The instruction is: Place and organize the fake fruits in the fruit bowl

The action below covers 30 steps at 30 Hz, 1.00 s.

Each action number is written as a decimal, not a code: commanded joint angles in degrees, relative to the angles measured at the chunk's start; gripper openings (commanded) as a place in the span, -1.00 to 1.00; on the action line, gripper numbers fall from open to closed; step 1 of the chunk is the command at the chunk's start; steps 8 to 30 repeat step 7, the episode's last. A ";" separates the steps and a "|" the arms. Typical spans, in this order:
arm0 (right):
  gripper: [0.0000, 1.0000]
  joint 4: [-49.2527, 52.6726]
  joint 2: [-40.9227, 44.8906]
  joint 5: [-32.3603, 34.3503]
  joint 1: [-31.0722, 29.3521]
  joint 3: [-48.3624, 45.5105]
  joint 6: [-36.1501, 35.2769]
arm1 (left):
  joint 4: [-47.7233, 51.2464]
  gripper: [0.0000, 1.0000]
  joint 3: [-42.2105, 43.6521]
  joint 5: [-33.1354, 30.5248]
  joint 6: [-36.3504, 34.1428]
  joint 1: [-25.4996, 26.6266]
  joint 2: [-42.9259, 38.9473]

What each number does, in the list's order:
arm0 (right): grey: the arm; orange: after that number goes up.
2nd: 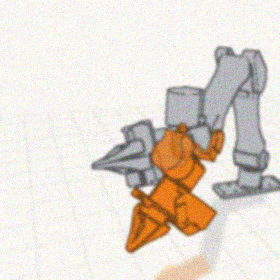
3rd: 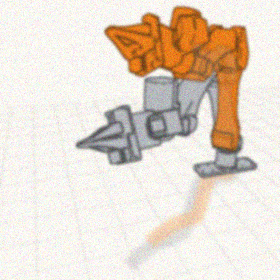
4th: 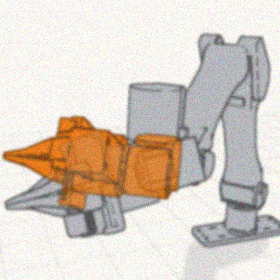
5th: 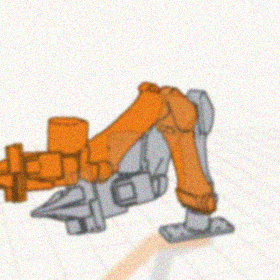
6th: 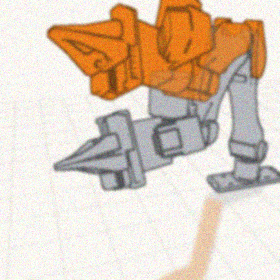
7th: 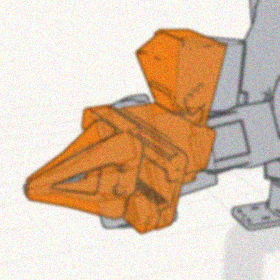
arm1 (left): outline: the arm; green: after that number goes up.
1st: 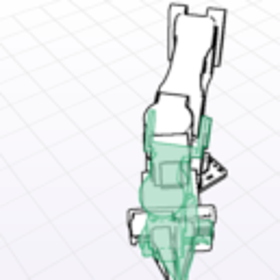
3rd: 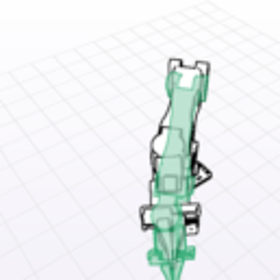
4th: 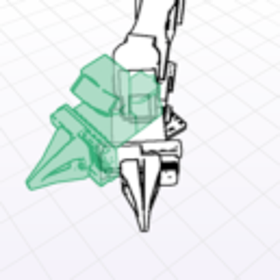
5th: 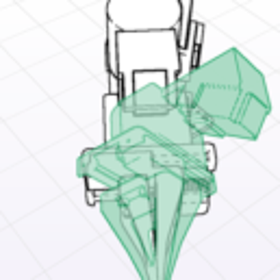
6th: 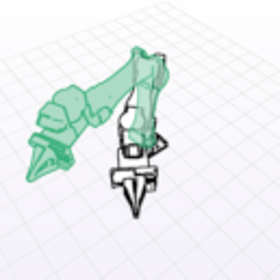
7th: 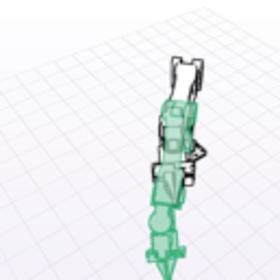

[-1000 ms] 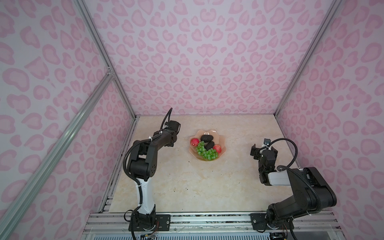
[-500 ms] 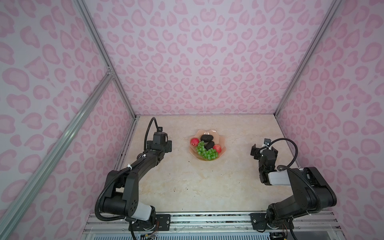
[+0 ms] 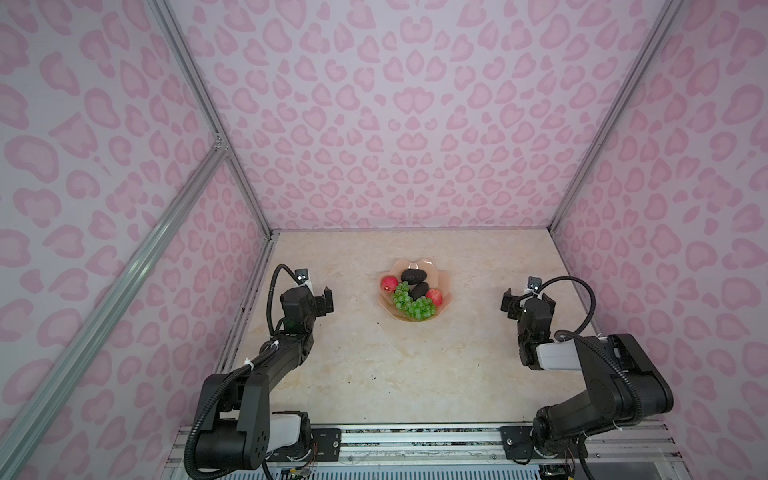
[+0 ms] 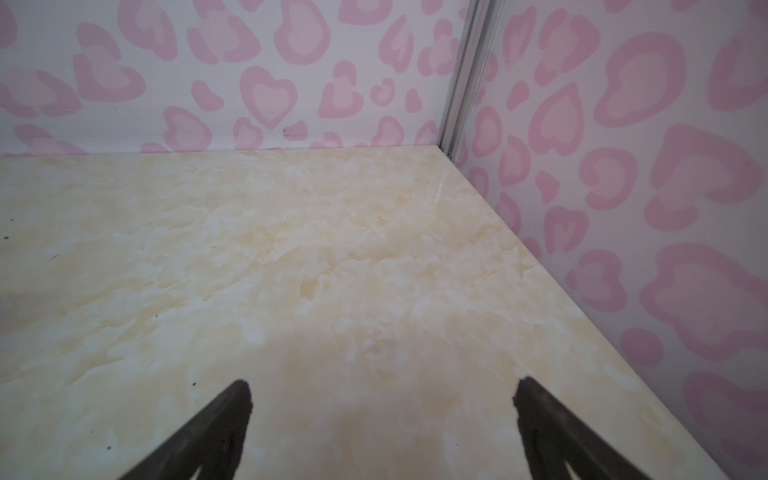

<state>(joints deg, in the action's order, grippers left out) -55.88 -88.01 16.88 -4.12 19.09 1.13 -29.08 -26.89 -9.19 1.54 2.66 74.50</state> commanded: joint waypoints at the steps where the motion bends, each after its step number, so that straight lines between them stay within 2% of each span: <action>1: 0.98 -0.37 -0.19 0.26 0.02 0.16 0.46 | -3.22 0.96 -0.08 2.78 0.74 -0.97 0.76; 3: 0.98 -0.33 -0.22 0.33 0.05 0.20 0.46 | -4.38 0.96 0.70 3.98 0.94 -1.21 1.83; 6: 0.98 -0.33 -0.23 0.32 0.04 0.16 0.46 | -5.56 0.96 0.54 -4.99 4.98 -1.23 1.68; 7: 0.98 -0.33 -0.21 0.29 -0.01 0.15 0.46 | -5.97 0.97 0.72 -3.58 4.05 -1.42 1.25; 30: 0.98 -0.33 -0.21 0.29 -0.01 0.15 0.46 | -5.97 0.97 0.72 -3.58 4.05 -1.42 1.25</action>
